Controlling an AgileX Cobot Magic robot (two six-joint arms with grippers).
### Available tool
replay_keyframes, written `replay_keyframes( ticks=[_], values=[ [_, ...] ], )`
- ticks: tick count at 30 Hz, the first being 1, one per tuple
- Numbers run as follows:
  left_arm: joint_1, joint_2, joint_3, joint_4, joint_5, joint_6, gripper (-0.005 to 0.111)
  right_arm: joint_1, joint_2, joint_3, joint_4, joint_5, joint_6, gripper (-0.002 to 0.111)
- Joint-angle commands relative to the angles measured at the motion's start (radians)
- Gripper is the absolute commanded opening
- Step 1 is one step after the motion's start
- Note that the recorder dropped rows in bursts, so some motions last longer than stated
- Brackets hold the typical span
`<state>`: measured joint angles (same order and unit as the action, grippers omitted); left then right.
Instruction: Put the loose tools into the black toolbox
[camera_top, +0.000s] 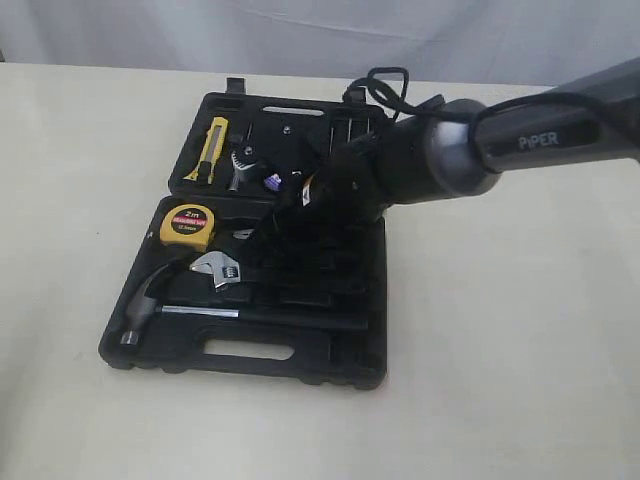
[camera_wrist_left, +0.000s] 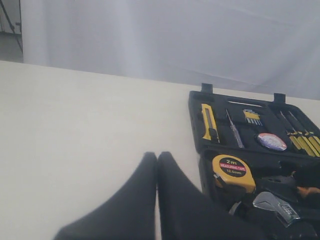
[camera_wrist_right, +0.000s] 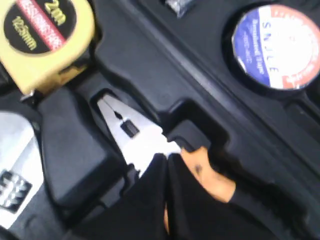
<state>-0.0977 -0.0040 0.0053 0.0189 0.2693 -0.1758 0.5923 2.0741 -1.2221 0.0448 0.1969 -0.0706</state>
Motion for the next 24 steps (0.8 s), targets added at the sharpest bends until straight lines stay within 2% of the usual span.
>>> replay_keyframes(
  ticks=[1, 8, 14, 20, 24],
  values=[
    [-0.006, 0.004, -0.005, -0.003, 0.001, -0.001, 0.0, -0.002, 0.02, 0.001, 0.016, 0.017, 0.007, -0.001],
    [-0.006, 0.004, -0.005, 0.001, 0.001, -0.001, 0.0, -0.001, -0.073, 0.001, 0.017, 0.024, 0.007, -0.001],
    [-0.006, 0.004, -0.005, 0.004, 0.001, -0.001, 0.0, 0.028, -0.231, 0.003, 0.01, 0.13, 0.004, -0.001],
    [-0.006, 0.004, -0.005, 0.004, 0.0, -0.001, 0.0, 0.156, -0.346, 0.006, -0.056, 0.264, 0.024, -0.001],
    [-0.006, 0.004, -0.005, 0.004, 0.0, -0.001, 0.0, 0.299, -0.419, 0.069, -0.272, 0.244, 0.25, -0.001]
  ],
)
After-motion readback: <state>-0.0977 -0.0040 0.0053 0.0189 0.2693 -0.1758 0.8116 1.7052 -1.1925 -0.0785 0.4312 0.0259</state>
